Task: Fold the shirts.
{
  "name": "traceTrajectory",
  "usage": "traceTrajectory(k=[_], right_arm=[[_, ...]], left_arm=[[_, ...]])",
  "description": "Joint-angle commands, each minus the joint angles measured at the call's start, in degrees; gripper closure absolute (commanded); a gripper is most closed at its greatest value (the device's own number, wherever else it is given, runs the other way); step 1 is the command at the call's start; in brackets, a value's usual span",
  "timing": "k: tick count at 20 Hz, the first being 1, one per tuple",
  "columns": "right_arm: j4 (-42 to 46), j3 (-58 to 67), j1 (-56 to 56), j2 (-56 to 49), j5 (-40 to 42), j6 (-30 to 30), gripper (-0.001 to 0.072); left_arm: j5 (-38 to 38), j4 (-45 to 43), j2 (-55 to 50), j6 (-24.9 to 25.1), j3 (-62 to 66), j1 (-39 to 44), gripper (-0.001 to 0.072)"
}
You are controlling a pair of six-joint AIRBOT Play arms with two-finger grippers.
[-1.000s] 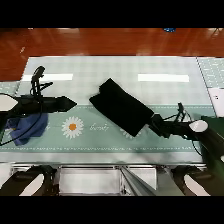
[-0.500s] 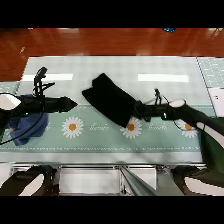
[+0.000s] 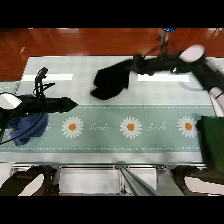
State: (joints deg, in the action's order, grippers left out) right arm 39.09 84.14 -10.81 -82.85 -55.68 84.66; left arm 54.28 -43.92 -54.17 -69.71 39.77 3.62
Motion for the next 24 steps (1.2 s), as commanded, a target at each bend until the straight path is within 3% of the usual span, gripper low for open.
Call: traceTrajectory(k=[1,5,14,19,24], right_arm=[[7.19,15.08,5.33,-0.07,-8.28,5.6,0.0686],[7.96,22.99,16.41,1.44,-18.73,7.52,0.0685],[8.24,23.28,48.11,8.35,-39.21,9.33,0.0686],[22.36,22.99,55.71,9.79,-50.84,10.82,0.0687],[33.97,13.53,63.54,16.13,-50.8,10.4,0.0686]], left_arm=[[-0.28,-0.04,-0.09,0.02,0.0,0.0,0.0687],[0.02,-0.02,-0.09,-0.2,0.0,0.0,0.0686],[-0.31,1.53,-0.09,-0.55,0.0,0.0,0.0687],[-1.25,1.55,-0.09,-0.59,0.0,0.0,0.0687],[-1.38,1.64,-0.09,-0.57,0.0,0.04,0.0686]])
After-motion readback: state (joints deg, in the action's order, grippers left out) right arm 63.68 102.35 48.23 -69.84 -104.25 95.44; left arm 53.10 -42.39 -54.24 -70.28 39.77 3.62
